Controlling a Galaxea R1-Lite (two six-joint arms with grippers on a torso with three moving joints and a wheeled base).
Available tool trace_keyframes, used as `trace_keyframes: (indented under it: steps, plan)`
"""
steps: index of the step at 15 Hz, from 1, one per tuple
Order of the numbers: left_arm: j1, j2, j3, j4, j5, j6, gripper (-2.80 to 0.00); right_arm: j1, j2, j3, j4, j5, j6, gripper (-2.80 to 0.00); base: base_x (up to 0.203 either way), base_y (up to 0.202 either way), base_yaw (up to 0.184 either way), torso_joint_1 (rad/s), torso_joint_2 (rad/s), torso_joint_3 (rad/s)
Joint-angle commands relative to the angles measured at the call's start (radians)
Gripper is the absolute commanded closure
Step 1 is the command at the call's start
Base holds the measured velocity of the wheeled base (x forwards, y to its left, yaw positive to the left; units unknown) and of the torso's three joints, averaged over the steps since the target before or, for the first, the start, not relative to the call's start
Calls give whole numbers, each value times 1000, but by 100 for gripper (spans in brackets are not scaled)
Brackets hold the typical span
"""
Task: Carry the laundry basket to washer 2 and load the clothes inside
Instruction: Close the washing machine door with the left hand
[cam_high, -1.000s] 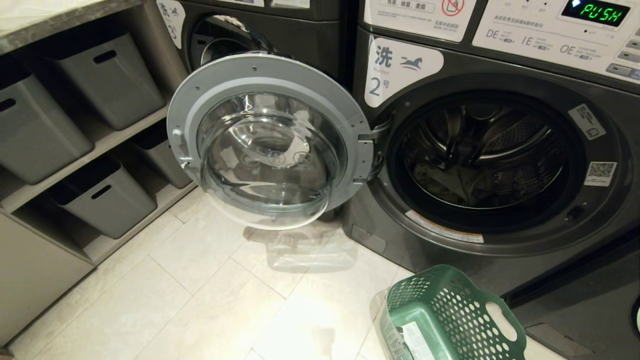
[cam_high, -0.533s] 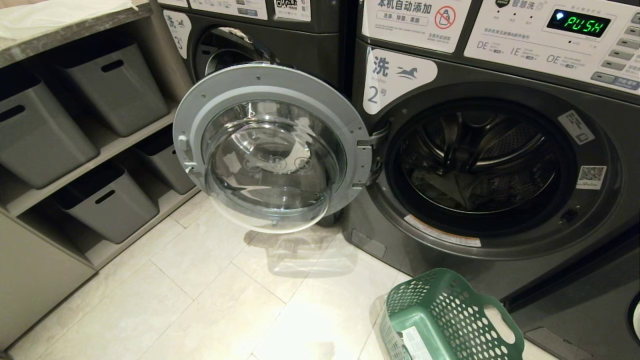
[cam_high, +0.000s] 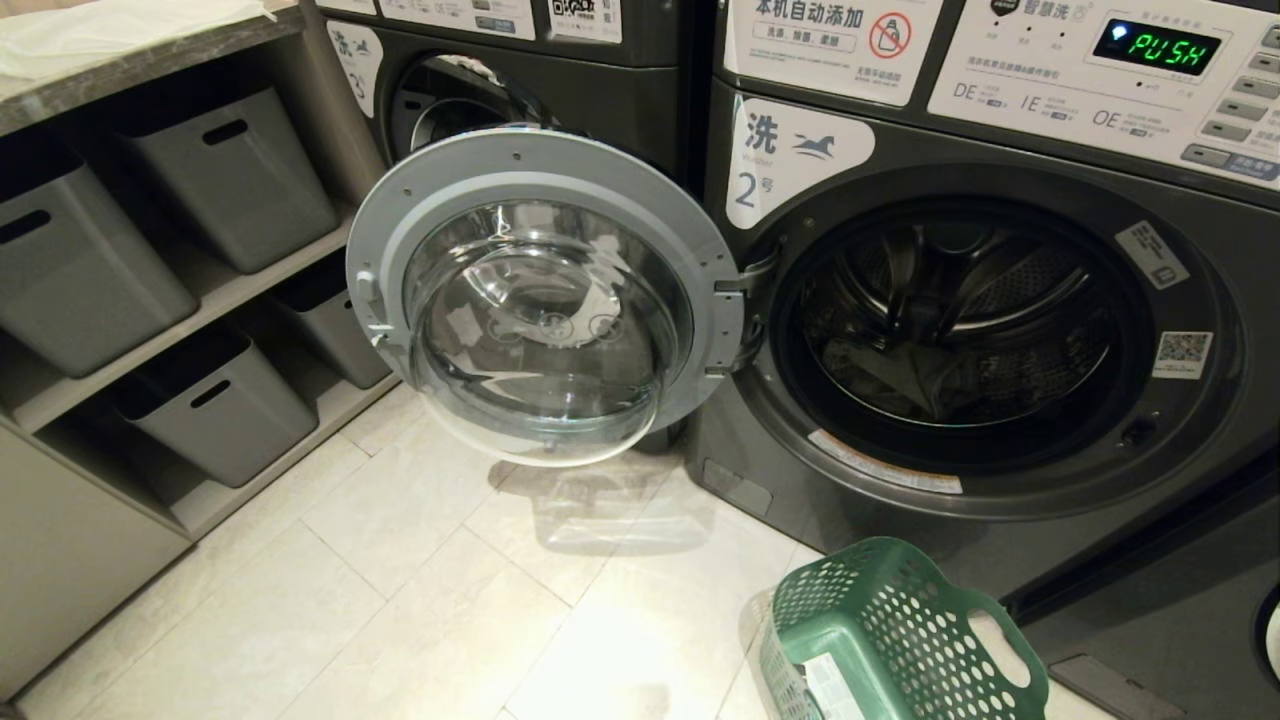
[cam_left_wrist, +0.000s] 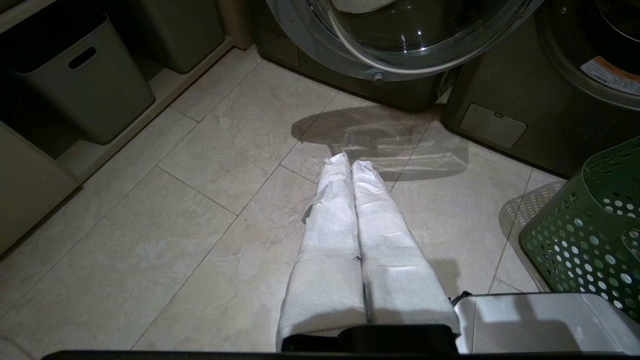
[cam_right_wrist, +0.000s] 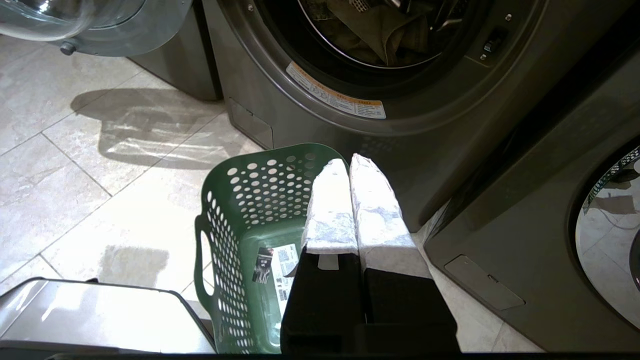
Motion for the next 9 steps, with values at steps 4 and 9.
trace_keyframes:
  steps: [4,9]
  plan:
    - [0,1,0,0,0,1,0,0,2,0,0,1,-1,0,0,0,0,0,0,0]
    - [0,1,0,0,0,1,0,0,1,0,0,1,-1,0,2,4,-129,4,1,4]
